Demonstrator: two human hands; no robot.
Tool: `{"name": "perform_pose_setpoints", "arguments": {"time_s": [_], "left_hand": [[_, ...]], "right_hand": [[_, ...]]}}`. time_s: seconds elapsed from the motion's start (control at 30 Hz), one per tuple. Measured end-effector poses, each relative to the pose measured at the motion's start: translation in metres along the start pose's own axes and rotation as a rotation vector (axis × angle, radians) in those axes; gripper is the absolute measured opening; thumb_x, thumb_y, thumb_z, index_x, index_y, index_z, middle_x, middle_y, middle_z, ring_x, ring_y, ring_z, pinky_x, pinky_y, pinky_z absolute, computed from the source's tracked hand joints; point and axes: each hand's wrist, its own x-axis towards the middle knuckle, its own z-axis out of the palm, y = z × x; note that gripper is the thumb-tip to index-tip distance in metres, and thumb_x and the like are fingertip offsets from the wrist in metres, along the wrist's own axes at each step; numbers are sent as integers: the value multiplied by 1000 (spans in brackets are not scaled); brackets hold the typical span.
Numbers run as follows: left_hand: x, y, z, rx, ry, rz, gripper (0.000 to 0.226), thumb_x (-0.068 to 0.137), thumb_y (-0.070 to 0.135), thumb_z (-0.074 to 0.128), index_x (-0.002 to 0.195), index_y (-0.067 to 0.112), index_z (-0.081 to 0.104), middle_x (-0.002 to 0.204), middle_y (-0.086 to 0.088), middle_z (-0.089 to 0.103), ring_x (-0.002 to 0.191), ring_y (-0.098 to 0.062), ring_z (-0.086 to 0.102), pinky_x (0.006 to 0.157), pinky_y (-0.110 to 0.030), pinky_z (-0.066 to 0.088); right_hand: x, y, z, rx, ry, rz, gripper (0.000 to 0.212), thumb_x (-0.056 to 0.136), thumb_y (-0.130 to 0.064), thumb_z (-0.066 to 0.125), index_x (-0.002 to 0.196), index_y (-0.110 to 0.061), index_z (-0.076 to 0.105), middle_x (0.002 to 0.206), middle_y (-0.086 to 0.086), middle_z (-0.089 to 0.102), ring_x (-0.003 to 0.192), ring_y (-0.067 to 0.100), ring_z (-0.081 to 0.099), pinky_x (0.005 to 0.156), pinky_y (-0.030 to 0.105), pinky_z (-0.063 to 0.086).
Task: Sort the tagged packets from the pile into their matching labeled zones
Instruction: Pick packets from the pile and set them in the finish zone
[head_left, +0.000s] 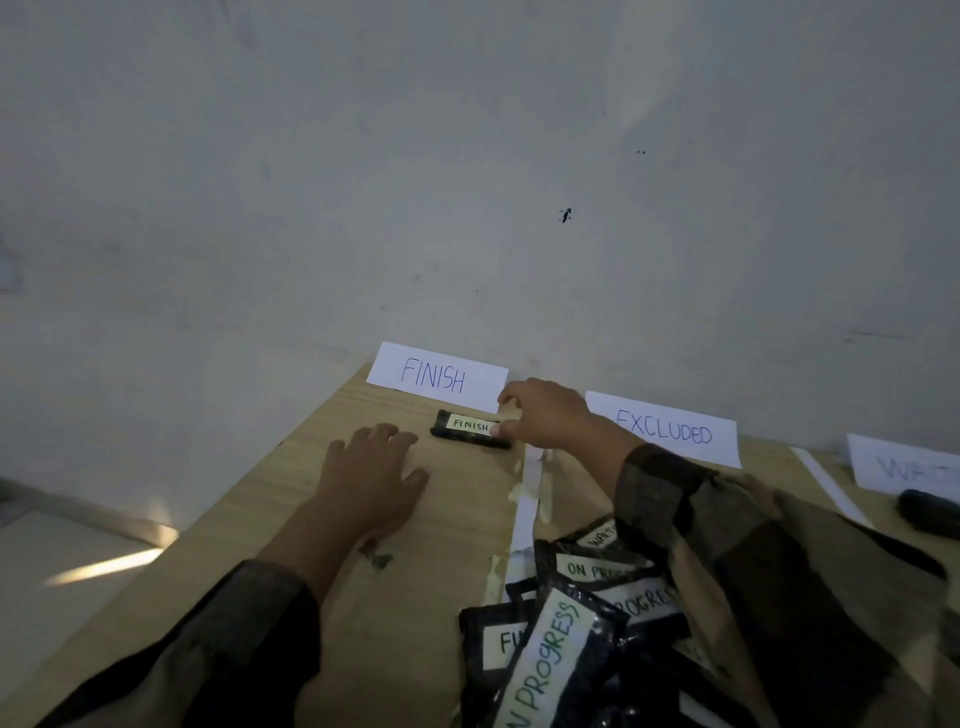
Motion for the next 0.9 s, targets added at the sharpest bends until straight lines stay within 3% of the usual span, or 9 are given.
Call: {"name": "perform_pose_setpoints", "arguments": {"time_s": [0.3,0.43,0.53,0.7,0.9], "left_hand": [[-28,44,-26,-68,51,167,52,92,52,43,138,28,41,145,2,40,132,-21,38,103,-39,36],[-57,70,-27,-136,1,265,64,82,62,29,136,30,43,143,7,43,131,-16,39,103,-37,37],[-78,94,-26,-277,-55,357,53,91,57,38,136,30,44,141,9,46,129,-12,41,105,-33,35],[-101,122,-23,-528,-194,437,49,86,52,30,119,30,58,115,10,63,103,-7,56,91,-32,45],[-111,130,-10,-430,4,372,48,86,58,25,94,30,63,84,10,58,82,-11,52,77,-37,48]], "right_hand": [[-86,18,-43,100,-29,-126,42,83,-52,62,118,-31,57,123,-7,55,109,15,52,92,35,43],[-146,33,-48,186,-78,-167,37,83,-50,64,115,-34,58,124,-13,53,112,10,50,90,29,41],[-187,47,-48,177,-119,-199,36,83,-49,65,115,-35,59,121,-13,55,110,7,50,94,30,40],[-245,69,-38,97,-142,-214,39,82,-57,60,117,-40,56,119,-16,52,112,5,47,99,36,38],[-302,81,-32,137,-98,-221,52,80,-67,54,124,-40,51,125,-21,46,114,-4,39,104,32,30]]}}
